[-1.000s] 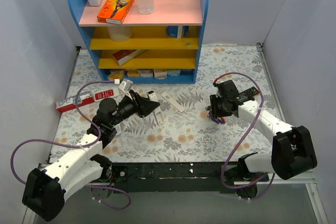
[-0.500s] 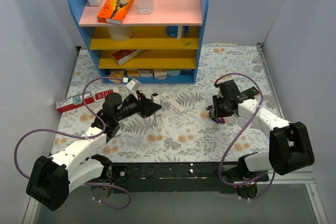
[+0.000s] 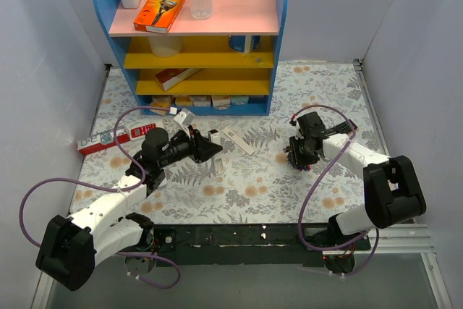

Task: Load the batteries into the remote control

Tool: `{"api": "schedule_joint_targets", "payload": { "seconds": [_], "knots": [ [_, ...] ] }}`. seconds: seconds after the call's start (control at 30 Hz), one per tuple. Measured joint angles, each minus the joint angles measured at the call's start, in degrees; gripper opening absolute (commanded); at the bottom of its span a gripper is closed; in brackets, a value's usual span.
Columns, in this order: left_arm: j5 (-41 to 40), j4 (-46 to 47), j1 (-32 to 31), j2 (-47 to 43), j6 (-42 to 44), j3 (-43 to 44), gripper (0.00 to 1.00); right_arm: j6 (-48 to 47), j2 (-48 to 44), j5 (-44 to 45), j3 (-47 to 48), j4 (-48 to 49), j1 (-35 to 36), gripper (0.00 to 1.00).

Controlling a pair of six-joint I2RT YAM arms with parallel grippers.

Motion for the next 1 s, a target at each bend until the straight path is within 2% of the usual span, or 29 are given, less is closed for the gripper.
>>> {"api": "schedule_joint_targets", "payload": {
  "seconds": [0.47, 1.0],
  "knots": [
    [0.1, -0.5, 0.0, 0.1, -0.1, 0.0, 0.0, -0.9, 2.2, -3.8, 0.0, -0.2, 0.5, 0.35],
    [0.6, -0.5, 0.0, 0.7, -0.5, 0.0, 0.0, -0.9, 5.8, 3.6, 3.5, -3.1, 5.6, 0.33]
  ]
}}
